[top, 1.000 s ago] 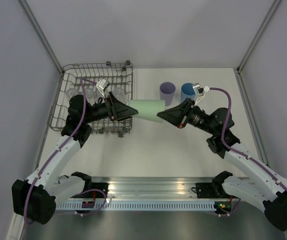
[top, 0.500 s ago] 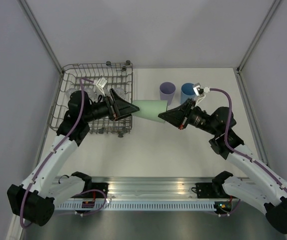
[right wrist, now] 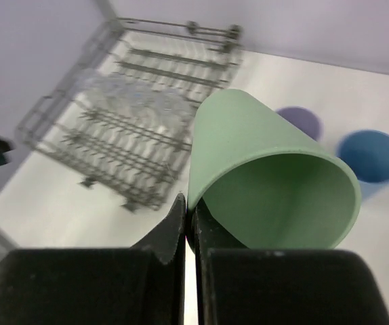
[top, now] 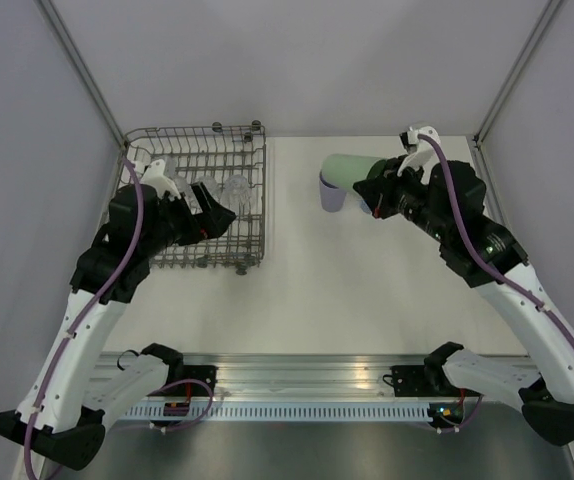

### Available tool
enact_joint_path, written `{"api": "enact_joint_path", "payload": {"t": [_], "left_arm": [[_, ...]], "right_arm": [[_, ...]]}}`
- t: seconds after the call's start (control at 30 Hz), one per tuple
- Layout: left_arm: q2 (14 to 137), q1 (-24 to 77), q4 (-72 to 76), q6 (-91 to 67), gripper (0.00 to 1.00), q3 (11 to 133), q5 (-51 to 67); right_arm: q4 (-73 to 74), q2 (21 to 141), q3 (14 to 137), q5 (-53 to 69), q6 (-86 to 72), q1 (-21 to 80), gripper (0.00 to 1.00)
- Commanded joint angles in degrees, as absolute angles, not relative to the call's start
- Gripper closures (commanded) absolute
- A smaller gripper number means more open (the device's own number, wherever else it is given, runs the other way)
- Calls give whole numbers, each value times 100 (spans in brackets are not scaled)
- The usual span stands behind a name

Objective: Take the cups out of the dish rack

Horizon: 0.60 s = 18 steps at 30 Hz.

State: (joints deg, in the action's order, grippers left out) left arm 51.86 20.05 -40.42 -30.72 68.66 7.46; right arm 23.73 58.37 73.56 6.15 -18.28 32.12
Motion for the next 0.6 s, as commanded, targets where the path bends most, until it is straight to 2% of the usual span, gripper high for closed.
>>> {"api": "enact_joint_path", "payload": {"t": [0.0, 0.17, 0.27, 0.4, 0.57], "left_arm": [[5098, 2021, -4632, -2330, 0, 6786, -165], [4931, 2013, -4790, -1925, 0, 6495, -517], [4808, 2013, -4843, -1793, 0, 6285, -1246], [4703, 2021, -4738, -1740, 0, 5890, -1616], [4457, 2021, -4395, -1802, 0, 5459, -1337]], "right_arm": [[3901, 6318, 8188, -1360, -985, 3199, 100], [4797, 7293, 9104, -2170, -783, 2560, 100], [5070, 7856, 9745, -1961, -738, 1980, 100], [5396, 8620, 10369, -1635, -668, 1468, 100], [5923, 9790, 11117, -1257, -607, 1038, 99]]}}
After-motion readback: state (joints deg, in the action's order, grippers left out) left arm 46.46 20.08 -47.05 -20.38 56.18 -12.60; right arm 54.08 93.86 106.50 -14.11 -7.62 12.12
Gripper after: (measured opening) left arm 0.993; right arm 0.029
